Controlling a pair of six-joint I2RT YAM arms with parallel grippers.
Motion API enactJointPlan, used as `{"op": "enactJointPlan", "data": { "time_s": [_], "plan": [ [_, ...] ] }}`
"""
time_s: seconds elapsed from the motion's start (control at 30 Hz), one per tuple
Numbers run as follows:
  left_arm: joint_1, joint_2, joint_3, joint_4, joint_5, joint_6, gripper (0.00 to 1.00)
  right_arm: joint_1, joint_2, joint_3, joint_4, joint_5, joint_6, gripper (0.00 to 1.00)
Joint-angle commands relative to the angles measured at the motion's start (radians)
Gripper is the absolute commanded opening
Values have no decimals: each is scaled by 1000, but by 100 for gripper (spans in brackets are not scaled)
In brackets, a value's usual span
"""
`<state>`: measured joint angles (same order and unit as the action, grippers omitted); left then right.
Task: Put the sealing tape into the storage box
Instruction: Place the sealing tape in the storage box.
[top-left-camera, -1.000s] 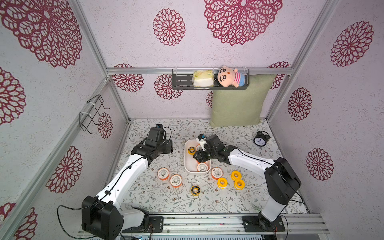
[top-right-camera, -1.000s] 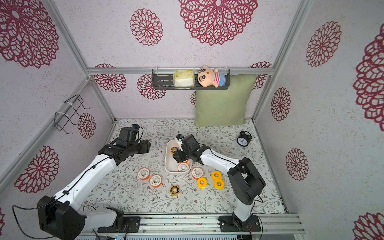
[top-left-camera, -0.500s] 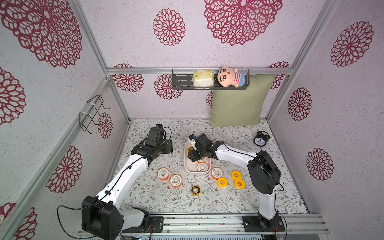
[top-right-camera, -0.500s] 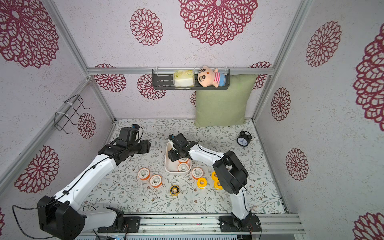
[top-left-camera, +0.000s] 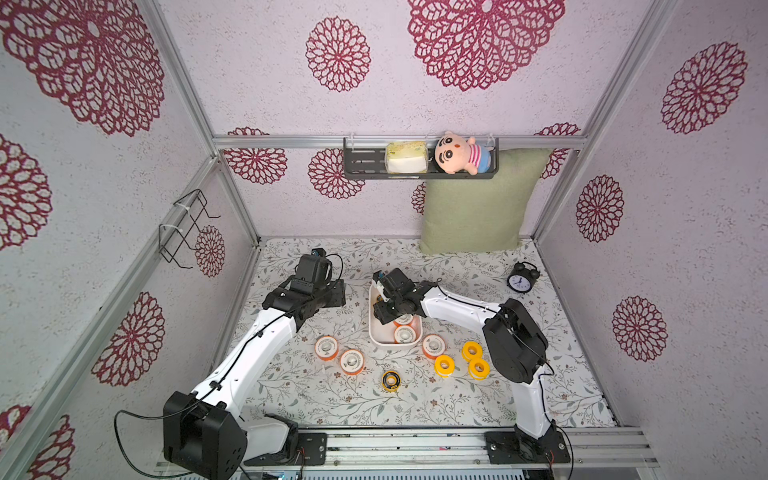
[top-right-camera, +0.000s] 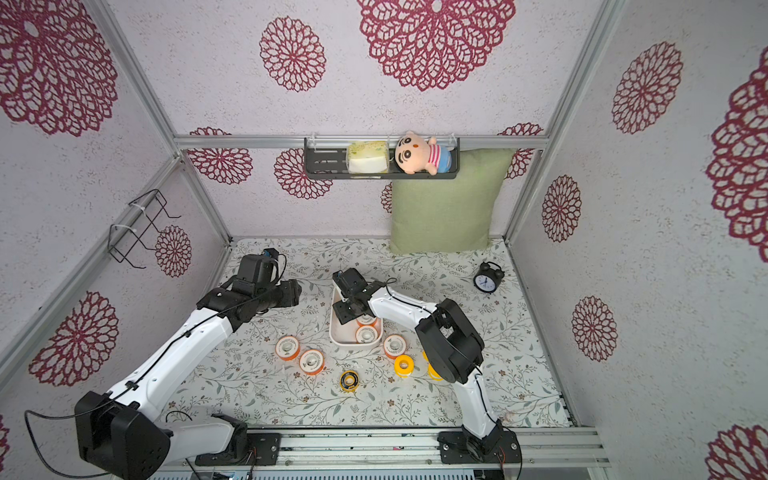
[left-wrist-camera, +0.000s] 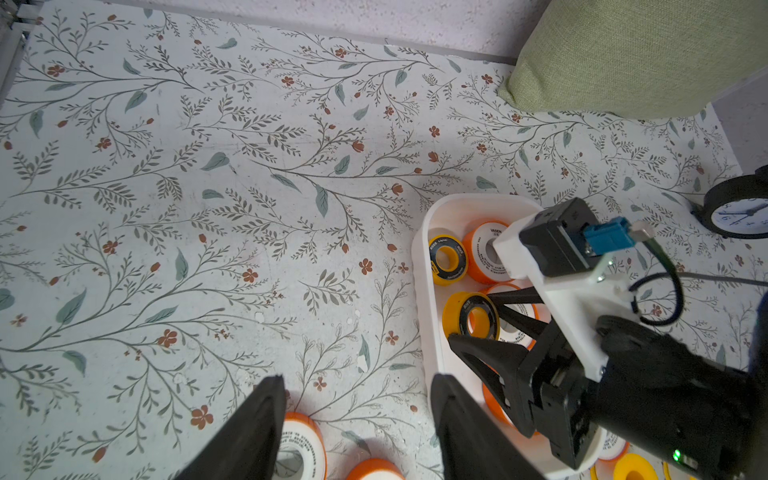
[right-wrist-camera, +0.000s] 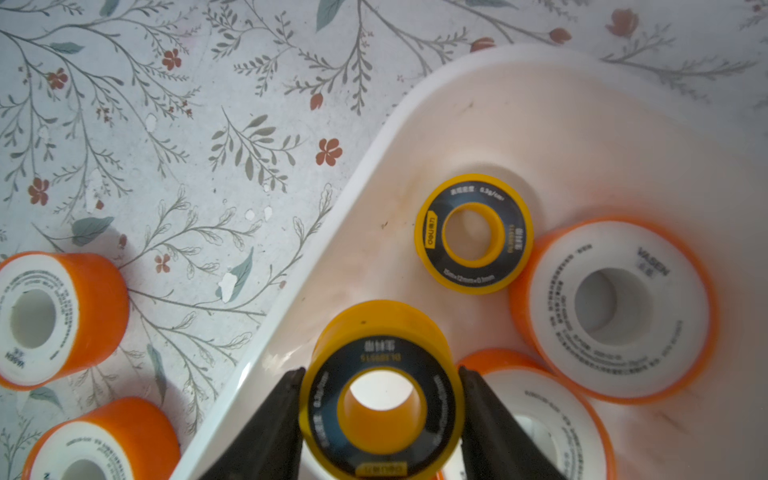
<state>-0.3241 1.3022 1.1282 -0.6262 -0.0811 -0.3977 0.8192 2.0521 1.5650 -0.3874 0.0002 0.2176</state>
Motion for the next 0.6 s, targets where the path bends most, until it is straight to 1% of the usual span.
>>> {"op": "enactJointPlan", "data": {
  "time_s": [0.0,0.33,0.57],
  "plan": [
    [5,-9,4,2,-7,1,63,6,12,36,-27,36,-21,52],
    [5,-12,4,-1,-10,0,63,12,44,70,-60,57,-30,54],
    [5,-12,4,-1,-6,2,63,17,53,83,-77,76,-32,61]
  ]
}}
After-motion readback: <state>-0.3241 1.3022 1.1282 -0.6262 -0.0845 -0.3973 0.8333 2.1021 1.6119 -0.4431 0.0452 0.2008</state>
